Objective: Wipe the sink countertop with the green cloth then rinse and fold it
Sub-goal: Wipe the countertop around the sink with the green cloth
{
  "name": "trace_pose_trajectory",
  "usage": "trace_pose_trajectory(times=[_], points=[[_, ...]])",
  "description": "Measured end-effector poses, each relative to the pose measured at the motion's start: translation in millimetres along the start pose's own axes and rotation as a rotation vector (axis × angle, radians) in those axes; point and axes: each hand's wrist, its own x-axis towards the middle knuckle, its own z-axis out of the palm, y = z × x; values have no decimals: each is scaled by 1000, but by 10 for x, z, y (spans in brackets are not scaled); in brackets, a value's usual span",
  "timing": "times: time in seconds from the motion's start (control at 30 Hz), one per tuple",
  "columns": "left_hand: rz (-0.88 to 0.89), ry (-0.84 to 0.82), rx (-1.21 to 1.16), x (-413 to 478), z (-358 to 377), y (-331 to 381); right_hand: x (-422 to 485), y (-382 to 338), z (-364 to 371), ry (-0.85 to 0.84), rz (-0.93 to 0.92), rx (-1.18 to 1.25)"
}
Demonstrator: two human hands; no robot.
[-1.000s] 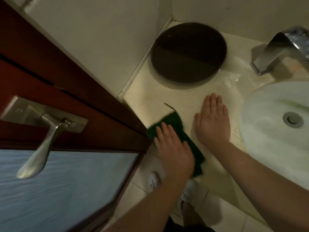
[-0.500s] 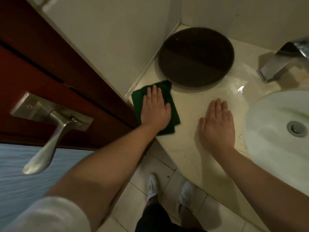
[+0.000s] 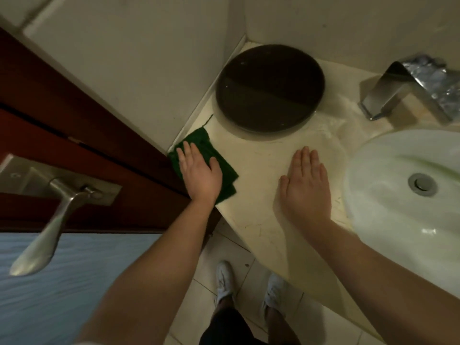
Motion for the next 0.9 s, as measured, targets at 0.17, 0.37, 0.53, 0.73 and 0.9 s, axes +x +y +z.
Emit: trace_pose_trajectory(times=[0.17,0.37,0.53,0.73,0.9], points=[[81,-15,184,-332,-2,137,-7,-15,-3,3,2,-31],[343,-153,184,-812,16,173,-4,15,-23,-3,-13,-43],[106,-91,321,-23,-42,19,3,15,-14,-11,5,-29],[141,-94,305,-89,20,211,-4,51,-30,35,-2,101],[410,-172,272,-752,124,610,-68,124,-180,29,44,594]])
